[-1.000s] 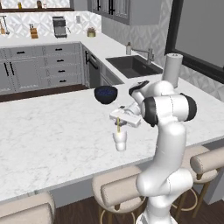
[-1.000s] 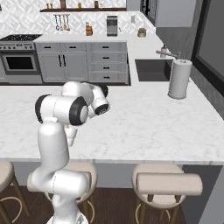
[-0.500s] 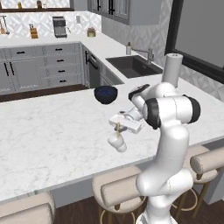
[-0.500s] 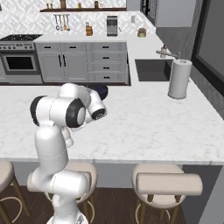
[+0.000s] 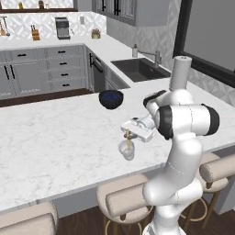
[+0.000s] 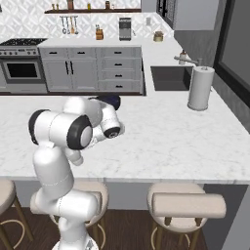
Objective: Take a straw from the drawer in front and place it inside the glass cup on the dining counter.
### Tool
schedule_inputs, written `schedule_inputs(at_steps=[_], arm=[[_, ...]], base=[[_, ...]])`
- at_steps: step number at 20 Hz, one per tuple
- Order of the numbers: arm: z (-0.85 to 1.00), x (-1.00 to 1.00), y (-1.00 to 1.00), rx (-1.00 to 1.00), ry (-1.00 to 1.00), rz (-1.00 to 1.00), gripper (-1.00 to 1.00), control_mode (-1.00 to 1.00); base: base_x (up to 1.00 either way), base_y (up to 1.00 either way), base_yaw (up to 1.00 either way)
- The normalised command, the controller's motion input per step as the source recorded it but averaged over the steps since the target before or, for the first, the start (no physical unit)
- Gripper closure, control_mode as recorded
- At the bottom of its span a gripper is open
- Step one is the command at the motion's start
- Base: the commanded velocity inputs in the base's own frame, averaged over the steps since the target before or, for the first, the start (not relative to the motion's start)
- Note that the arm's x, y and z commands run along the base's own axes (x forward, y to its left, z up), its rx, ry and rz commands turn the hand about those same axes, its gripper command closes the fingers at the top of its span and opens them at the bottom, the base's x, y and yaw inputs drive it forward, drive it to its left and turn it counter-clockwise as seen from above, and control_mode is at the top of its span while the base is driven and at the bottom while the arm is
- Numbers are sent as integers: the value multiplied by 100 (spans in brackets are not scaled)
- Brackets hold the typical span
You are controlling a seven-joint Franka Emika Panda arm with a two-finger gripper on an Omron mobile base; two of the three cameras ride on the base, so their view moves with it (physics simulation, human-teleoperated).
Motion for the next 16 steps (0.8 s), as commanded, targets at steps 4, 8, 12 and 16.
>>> schedule_inputs(at_steps=[4,8,12,16], arm=[[0,0,0,-2,-1,-8,100,-100],[-3,0,0,-3,0,-7,100,-100],[-6,6,0,-5,-3,-5,100,-100],[-9,7,0,-5,-3,-3,-100,-100]], base=[[0,0,0],[0,0,0],[0,0,0],[0,0,0]])
